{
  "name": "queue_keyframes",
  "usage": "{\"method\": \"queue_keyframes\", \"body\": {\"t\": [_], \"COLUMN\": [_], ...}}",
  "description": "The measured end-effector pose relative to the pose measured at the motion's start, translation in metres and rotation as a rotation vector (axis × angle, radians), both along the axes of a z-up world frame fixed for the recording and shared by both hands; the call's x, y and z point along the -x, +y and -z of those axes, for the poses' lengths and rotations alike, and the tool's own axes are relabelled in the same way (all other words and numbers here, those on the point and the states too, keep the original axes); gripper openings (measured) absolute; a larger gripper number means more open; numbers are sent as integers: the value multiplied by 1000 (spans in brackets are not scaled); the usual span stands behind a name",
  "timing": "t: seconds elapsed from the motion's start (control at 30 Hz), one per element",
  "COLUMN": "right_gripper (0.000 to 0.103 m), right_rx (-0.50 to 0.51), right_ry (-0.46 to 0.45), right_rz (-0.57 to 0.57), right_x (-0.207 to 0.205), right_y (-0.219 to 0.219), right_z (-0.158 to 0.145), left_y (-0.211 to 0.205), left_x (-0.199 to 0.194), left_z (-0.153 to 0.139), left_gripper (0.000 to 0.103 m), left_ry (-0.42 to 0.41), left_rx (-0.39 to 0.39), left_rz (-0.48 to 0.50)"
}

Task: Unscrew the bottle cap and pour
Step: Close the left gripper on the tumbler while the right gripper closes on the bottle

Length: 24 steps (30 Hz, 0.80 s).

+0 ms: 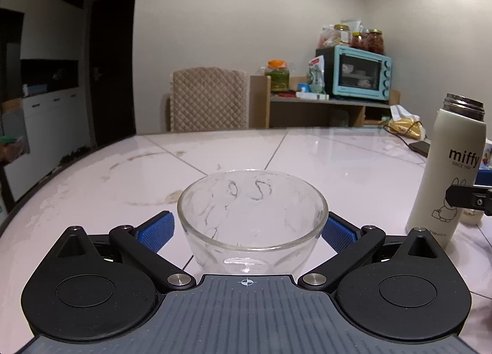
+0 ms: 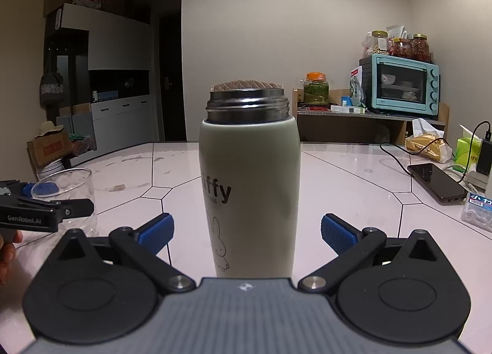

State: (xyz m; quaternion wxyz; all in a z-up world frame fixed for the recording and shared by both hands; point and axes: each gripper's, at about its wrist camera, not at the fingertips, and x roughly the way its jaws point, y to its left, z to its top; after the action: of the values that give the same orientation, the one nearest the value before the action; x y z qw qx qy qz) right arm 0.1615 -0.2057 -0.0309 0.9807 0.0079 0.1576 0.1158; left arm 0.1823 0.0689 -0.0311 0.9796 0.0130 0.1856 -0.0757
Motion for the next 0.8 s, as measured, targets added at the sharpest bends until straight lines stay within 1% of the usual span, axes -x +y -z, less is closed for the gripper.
{"method": "queue_keyframes", "body": {"t": [0.23,0.27,0.33,0.57,0.67,0.8], "right_gripper": [103,103,103,103,103,103], "right_rx": [-2,-3,-4,-7,-6,-6], "right_ry": [-1,0,1,3,4,3], "right_rz": [1,1,1,3,4,2], "right_x": [-3,-4,-5,-7,-1,-1], "right_y": [0,1,1,1,1,0], "right_z": [1,1,1,2,3,3], "left_y": [1,1,0,3,5,6], "left_x": [-3,-3,-4,-3,-4,-4], "left_z": [1,1,1,1,2,2], "left_gripper": [94,91,89,87,86,86], "left_ry": [8,9,10,14,15,16], "left_rx": [7,7,6,13,17,15], "left_rz": [21,27,34,51,62,92]}}
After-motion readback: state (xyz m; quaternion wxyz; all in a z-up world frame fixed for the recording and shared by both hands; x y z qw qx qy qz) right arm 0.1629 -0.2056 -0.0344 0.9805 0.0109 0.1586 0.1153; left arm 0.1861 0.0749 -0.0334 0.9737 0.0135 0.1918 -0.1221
